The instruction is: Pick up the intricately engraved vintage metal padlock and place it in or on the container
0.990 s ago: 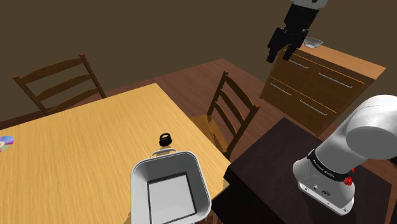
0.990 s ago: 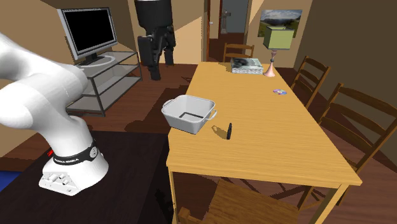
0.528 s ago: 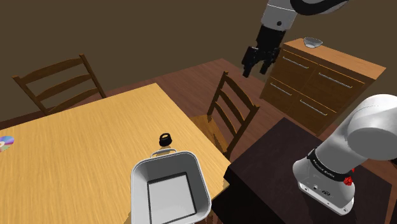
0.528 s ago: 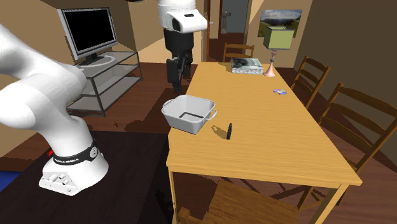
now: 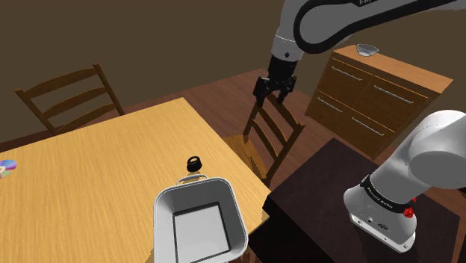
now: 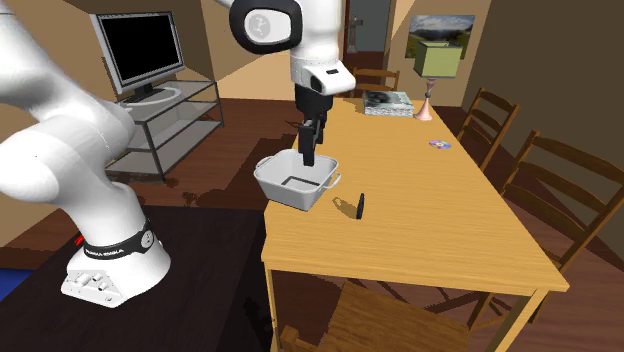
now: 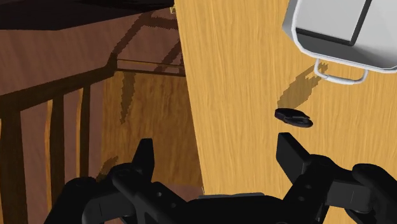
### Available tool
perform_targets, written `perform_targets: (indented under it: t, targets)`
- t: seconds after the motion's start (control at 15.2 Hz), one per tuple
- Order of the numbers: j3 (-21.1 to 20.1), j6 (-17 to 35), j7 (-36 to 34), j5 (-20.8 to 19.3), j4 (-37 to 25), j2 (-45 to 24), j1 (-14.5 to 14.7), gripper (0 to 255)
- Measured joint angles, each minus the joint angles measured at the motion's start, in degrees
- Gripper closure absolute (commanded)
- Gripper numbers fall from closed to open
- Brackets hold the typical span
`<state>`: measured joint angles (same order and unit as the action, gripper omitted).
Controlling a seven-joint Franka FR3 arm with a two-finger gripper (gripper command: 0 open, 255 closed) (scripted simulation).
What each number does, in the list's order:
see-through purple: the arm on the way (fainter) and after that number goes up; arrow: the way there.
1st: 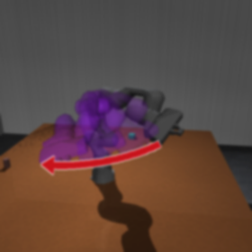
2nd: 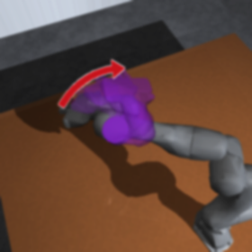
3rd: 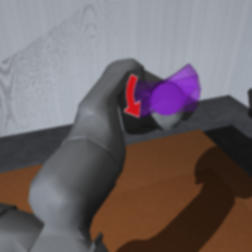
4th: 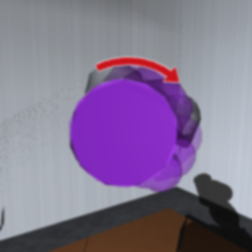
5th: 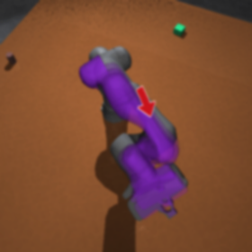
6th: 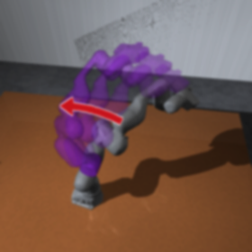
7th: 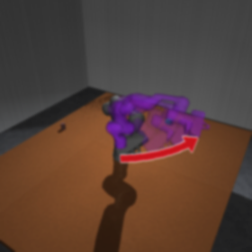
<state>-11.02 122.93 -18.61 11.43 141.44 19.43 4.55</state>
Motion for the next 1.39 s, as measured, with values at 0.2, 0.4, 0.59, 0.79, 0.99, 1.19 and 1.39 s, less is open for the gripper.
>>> perform_targets:
  t: [0.2, 0.4, 0.59, 0.79, 0.99, 1.19, 1.39]
  targets:
    - [-2.2, 4.64, -2.59, -0.02, -1.86, -6.42, 0.77, 0]
    - [-3.93, 8.81, -5.07, -0.66, -3.77, -12.51, 1.46, 0]
    - [-5.02, 12.26, -7.63, -2.3, -7.31, -19.63, 2.02, 0]
    - [-5.83, 15.28, -10.93, -4.51, -11.24, -26.69, 3.3, 0]
    - [-5.81, 17.23, -13.73, -6.82, -15.71, -33.31, 4.76, 0]
    - [-5.31, 18.74, -16.19, -8.95, -20.7, -40.06, 6.57, 0]
    - [-4.57, 19.54, -18.42, -10.77, -26.38, -46.71, 8.73, 0]
